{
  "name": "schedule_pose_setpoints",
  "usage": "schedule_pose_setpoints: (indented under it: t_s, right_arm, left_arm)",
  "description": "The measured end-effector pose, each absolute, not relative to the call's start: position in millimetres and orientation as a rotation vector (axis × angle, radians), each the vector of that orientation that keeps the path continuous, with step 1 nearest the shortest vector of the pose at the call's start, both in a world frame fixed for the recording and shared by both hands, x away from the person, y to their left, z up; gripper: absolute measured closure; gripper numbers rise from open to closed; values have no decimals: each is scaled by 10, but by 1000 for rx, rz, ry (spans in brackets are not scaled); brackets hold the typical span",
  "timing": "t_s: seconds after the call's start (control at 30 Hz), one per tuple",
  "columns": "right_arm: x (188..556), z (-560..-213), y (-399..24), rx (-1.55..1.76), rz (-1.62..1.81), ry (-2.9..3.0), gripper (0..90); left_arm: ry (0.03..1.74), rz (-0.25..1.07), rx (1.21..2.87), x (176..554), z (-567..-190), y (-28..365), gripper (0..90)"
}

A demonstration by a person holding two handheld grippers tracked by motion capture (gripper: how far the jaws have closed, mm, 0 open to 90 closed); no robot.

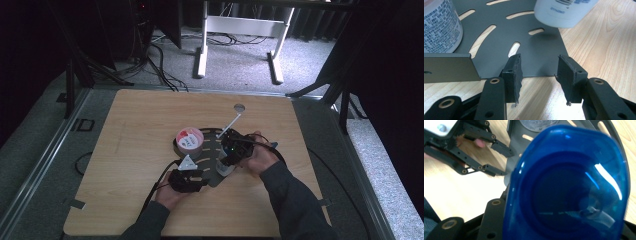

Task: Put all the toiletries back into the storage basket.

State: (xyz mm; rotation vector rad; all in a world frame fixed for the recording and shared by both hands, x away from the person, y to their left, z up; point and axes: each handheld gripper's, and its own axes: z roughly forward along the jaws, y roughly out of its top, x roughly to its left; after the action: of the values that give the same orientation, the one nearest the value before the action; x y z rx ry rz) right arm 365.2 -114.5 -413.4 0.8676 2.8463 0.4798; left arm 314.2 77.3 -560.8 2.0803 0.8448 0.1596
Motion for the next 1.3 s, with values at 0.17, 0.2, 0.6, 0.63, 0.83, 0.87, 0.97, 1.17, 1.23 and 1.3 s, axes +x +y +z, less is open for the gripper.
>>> schedule_pose_setpoints:
  t_s: [0.17, 0.2, 0.6, 0.63, 0.83, 0.87, 0.97, 1.17, 1.23, 1.3]
  right_arm:
    - [3693, -4134, -1120, 881, 479, 2833, 546]
    - [3703, -4136, -1113, 885, 476, 2830, 546]
    - [3867, -4213, -1050, 922, 437, 2808, 547]
    - [3880, -4219, -1048, 925, 438, 2806, 547]
    - [3948, -4236, -1029, 954, 444, 2795, 548]
    - [3957, -4236, -1024, 949, 446, 2797, 547]
    - [3976, -4235, -997, 958, 455, 2790, 547]
    - [4031, -4237, -943, 968, 462, 2775, 548]
    - [4038, -4237, -934, 971, 462, 2775, 548]
    - [4057, -4248, -905, 967, 460, 2770, 548]
  left_arm:
    - [847, 165, 2080, 3135, -5607, 765, 547]
    - [846, 168, 2081, 3135, -5607, 765, 547]
    - [838, 181, 2089, 3126, -5606, 755, 547]
    - [837, 180, 2090, 3126, -5606, 755, 547]
    - [836, 177, 2090, 3119, -5606, 754, 546]
    - [836, 176, 2089, 3120, -5607, 754, 546]
    - [836, 176, 2088, 3120, -5607, 754, 546]
    - [834, 177, 2092, 3119, -5605, 755, 545]
    - [833, 177, 2094, 3120, -5605, 755, 545]
    - [834, 173, 2091, 3122, -5606, 757, 544]
